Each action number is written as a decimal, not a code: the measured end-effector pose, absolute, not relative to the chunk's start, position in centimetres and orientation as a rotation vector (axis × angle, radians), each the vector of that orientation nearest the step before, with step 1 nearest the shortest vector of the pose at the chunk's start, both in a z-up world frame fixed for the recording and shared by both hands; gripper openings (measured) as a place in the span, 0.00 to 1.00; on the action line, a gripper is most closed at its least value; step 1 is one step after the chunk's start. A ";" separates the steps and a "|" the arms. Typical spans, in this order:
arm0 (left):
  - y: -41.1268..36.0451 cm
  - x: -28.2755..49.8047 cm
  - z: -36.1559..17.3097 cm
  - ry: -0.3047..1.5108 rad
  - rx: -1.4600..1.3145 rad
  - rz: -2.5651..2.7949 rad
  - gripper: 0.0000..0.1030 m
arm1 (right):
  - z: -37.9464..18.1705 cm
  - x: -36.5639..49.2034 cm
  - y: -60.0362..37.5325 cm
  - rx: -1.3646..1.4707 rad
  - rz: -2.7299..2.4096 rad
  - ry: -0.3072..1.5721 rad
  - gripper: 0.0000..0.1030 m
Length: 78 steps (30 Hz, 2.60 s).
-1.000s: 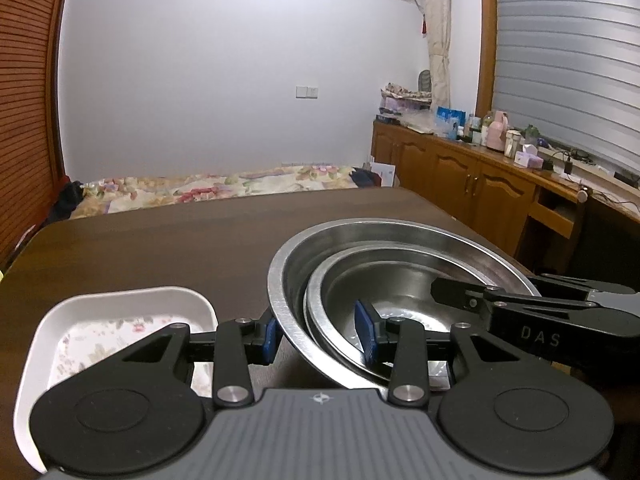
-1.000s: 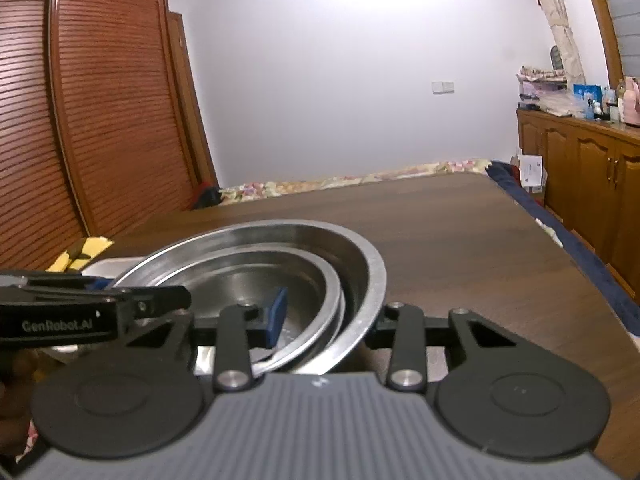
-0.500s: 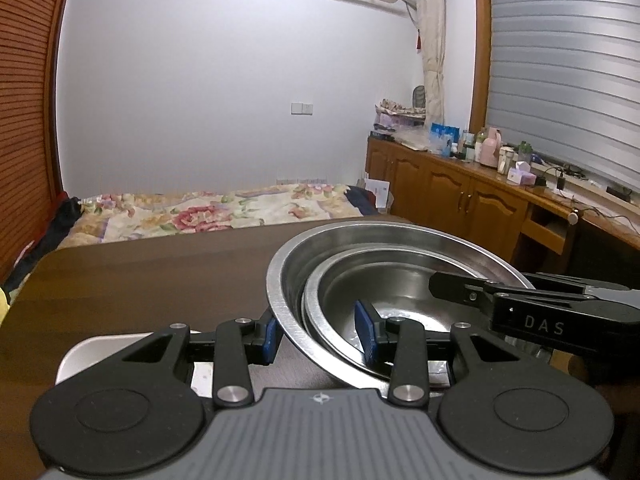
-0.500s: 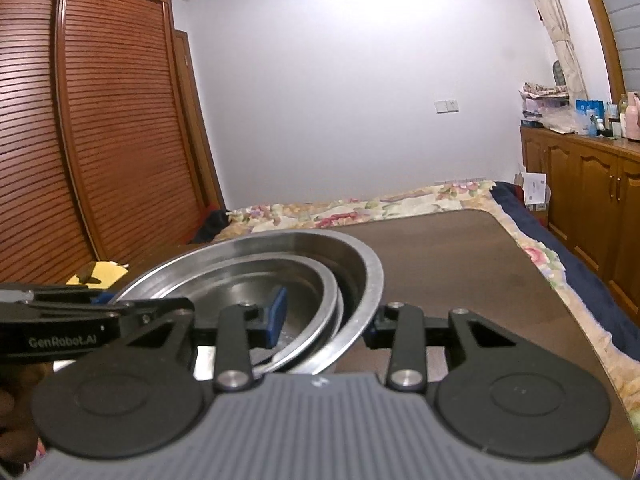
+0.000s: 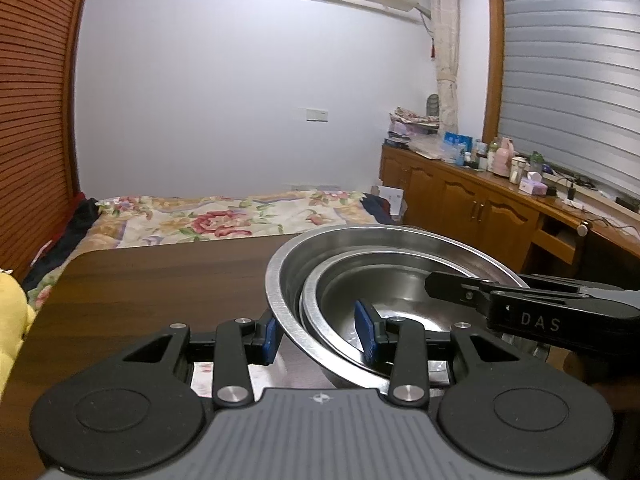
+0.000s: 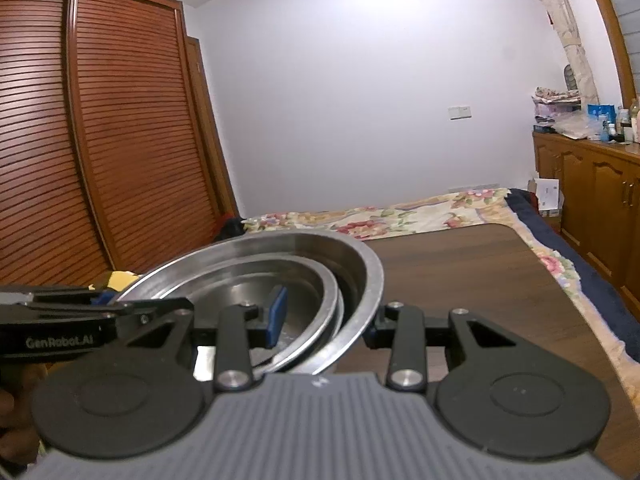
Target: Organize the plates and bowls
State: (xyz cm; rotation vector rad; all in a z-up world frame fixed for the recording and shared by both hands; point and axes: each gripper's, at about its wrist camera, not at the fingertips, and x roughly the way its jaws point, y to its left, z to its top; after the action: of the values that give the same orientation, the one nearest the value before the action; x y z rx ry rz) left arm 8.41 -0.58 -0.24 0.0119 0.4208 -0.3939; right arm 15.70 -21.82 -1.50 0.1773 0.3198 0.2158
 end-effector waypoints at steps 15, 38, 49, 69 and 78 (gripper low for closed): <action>5.4 7.8 0.0 0.406 -0.018 -0.292 0.40 | -1.1 16.8 -16.8 0.160 0.332 0.342 0.38; 8.3 8.8 -3.7 0.498 -0.013 -0.232 0.40 | -3.1 18.3 -12.3 0.098 0.402 0.423 0.38; 8.6 8.9 -4.7 0.520 -0.018 -0.210 0.40 | -3.8 18.4 -11.5 0.075 0.407 0.456 0.38; 9.0 9.2 -5.1 0.524 -0.025 -0.186 0.64 | -4.0 18.4 -11.0 0.028 0.400 0.482 0.58; 9.1 8.9 -4.6 0.508 -0.018 -0.174 0.91 | -3.4 17.6 -11.7 0.010 0.376 0.453 0.74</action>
State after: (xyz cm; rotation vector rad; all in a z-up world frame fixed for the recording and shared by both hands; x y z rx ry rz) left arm 8.85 9.07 -4.61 -0.0181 0.5082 -0.1737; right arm 17.58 -11.70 -3.38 0.0104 0.4532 0.3763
